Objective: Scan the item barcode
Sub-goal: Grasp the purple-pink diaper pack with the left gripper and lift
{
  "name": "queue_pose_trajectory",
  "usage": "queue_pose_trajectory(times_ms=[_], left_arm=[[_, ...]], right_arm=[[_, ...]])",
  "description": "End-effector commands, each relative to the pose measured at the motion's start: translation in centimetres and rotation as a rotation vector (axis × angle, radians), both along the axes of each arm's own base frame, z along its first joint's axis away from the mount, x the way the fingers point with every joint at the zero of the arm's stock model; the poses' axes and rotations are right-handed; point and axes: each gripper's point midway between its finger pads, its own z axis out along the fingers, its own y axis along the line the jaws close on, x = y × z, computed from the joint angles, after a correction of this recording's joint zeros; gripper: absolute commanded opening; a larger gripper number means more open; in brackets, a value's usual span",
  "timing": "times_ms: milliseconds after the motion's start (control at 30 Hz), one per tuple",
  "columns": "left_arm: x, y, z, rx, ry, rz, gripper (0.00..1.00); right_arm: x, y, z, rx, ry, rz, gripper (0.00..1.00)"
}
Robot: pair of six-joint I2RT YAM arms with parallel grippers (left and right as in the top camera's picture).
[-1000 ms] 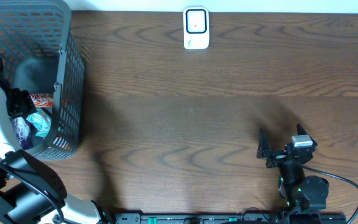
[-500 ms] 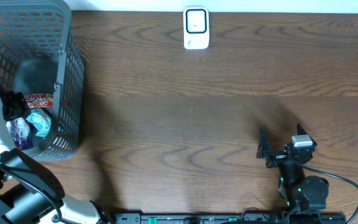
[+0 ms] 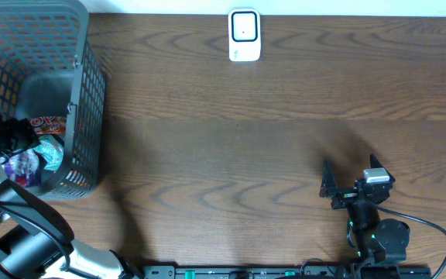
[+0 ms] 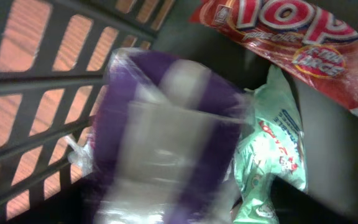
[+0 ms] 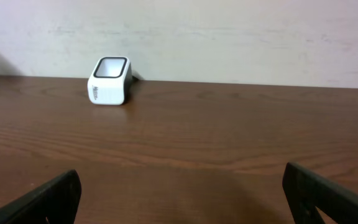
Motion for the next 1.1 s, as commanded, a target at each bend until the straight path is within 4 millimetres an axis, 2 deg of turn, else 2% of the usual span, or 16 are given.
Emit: queue_pose_trajectory(times_ms=[0,233,267,500,567,600,633,667,700,800,867,1000,1067], left_arm=[[0.3,-0.8,-0.9,-0.055,-0.010,-0.021,0.51],[0.1,-1.0,-1.2,-0.063,0.001,-0.021,0.51],[0.0,-1.0,-1.4,-0.066,0.004,-0.021,0.61],[-0.9,-1.8,-3.9,-0.089,0.031,-0.020,0.63],[-1.0,-1.9,-4.1,-0.092,0.034,-0.020,0.50],[-1.0,-1.9,-4.0,-0.091,0.033,-0.020,0.40],[-0.9,-1.8,-3.9,-0.089,0.030,-0.019,0.19],[-0.8,-1.7,-3.7,-0.085,0.024,-0.018,0.07],[-0.6,-1.7,-3.3,-0.081,0.015,-0.007,0.07],[0.3,-1.2,-1.0,-0.046,-0.044,0.027,0.07],[1.3,-1.0,1.4,-0.018,-0.118,0.064,0.07],[5.0,-2.5,9.0,-0.029,-0.418,0.022,0.07],[6.7,-3.8,14.5,-0.047,-0.625,-0.006,0.07]], right_arm=[[0.0,0.1,-0.1,-0.011,-0.001,0.005,0.99],[0.0,0.1,-0.1,-0.011,-0.001,0.005,0.99],[0.0,0.1,-0.1,-0.011,-0.001,0.005,0.99],[0.0,0.1,-0.1,-0.011,-0.001,0.005,0.99],[0.0,0.1,-0.1,-0.011,-0.001,0.005,0.99],[0.0,0.1,-0.1,-0.011,-0.001,0.005,0.99],[0.0,0.1,-0.1,-0.011,-0.001,0.005,0.99],[0.0,0.1,-0.1,-0.011,-0.001,0.005,0.99],[0.0,0.1,-0.1,-0.011,-0.001,0.005,0.99],[0.0,0.1,-0.1,-0.011,-0.001,0.005,0.99],[0.0,0.1,-0.1,-0.011,-0.001,0.005,0.99],[0.0,0.1,-0.1,-0.011,-0.001,0.005,0.99],[0.0,0.1,-0.1,-0.011,-0.001,0.005,0.99]])
